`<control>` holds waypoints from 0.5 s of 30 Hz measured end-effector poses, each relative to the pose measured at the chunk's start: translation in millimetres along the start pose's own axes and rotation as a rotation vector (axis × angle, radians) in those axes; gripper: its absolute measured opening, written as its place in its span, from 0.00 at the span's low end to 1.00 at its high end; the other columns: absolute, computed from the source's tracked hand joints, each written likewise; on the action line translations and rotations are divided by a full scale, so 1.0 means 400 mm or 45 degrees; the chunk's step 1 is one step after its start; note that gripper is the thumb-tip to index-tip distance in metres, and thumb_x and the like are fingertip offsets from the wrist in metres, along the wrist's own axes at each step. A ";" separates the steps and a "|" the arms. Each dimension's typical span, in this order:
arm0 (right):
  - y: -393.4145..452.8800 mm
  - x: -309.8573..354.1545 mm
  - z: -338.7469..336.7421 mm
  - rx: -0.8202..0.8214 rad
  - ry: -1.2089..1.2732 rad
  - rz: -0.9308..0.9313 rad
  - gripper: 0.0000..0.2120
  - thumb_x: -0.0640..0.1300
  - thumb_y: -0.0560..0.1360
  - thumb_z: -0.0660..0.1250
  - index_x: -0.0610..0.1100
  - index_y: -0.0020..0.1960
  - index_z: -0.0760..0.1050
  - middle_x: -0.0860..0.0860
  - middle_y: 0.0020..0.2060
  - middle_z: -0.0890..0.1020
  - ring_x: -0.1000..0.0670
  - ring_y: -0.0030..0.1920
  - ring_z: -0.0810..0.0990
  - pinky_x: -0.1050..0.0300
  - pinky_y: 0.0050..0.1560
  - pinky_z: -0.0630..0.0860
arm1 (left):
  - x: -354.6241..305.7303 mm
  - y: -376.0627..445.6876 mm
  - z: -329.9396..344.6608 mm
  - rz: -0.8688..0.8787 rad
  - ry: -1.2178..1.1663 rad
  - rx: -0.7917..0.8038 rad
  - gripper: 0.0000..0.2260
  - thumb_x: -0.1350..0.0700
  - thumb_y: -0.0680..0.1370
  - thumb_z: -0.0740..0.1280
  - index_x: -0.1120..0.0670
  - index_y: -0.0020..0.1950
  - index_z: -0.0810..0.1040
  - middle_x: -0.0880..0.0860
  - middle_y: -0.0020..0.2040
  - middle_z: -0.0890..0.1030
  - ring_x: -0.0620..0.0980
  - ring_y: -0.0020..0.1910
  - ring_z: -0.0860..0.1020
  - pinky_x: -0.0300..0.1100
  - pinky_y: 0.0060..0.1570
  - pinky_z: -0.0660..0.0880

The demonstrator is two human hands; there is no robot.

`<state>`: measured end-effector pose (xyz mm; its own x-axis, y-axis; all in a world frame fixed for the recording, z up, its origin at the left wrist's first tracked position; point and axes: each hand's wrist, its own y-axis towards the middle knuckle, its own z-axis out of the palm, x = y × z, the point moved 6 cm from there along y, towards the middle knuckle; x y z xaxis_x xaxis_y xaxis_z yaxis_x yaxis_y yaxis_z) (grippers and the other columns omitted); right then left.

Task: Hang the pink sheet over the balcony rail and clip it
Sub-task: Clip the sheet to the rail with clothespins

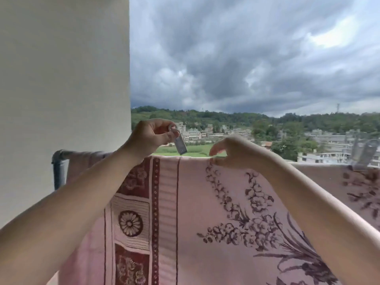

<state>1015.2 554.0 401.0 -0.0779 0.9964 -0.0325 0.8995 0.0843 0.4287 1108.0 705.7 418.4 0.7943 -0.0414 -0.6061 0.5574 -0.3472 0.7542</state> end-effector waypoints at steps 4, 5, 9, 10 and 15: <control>0.148 0.187 0.089 -0.054 0.112 -0.086 0.14 0.44 0.75 0.61 0.41 0.58 0.76 0.44 0.54 0.81 0.46 0.52 0.79 0.55 0.55 0.77 | 0.072 -0.012 -0.206 0.015 0.215 -0.002 0.11 0.63 0.70 0.70 0.60 0.52 0.79 0.47 0.38 0.79 0.37 0.34 0.77 0.29 0.36 0.77; 0.180 0.225 0.108 -0.053 0.124 -0.087 0.14 0.44 0.75 0.61 0.40 0.57 0.76 0.43 0.53 0.81 0.46 0.51 0.80 0.53 0.53 0.78 | 0.088 -0.014 -0.255 0.019 0.250 -0.003 0.12 0.63 0.70 0.71 0.62 0.53 0.79 0.47 0.38 0.79 0.36 0.33 0.77 0.28 0.35 0.76; 0.284 0.306 0.184 -0.030 0.125 -0.021 0.13 0.45 0.73 0.63 0.39 0.55 0.76 0.44 0.49 0.82 0.47 0.44 0.79 0.57 0.42 0.77 | 0.143 -0.009 -0.396 0.054 0.291 0.005 0.14 0.65 0.69 0.71 0.63 0.54 0.79 0.50 0.43 0.81 0.30 0.32 0.77 0.28 0.41 0.76; 0.303 0.317 0.188 -0.060 0.125 0.004 0.12 0.44 0.74 0.63 0.39 0.54 0.77 0.44 0.47 0.83 0.48 0.42 0.79 0.59 0.39 0.77 | 0.150 -0.003 -0.418 0.075 0.299 0.019 0.14 0.65 0.69 0.71 0.63 0.54 0.79 0.51 0.45 0.81 0.29 0.33 0.77 0.28 0.42 0.76; 0.337 0.355 0.195 -0.194 0.098 0.094 0.11 0.40 0.74 0.61 0.39 0.51 0.79 0.43 0.45 0.84 0.46 0.42 0.81 0.55 0.41 0.80 | 0.196 0.025 -0.434 0.125 0.314 0.124 0.15 0.67 0.69 0.71 0.64 0.55 0.78 0.52 0.45 0.80 0.27 0.31 0.77 0.23 0.40 0.75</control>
<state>1158.7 707.1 383.8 -0.0523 0.9961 0.0706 0.8288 0.0039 0.5595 1217.5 861.5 422.4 0.8848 0.1462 -0.4425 0.4586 -0.4420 0.7709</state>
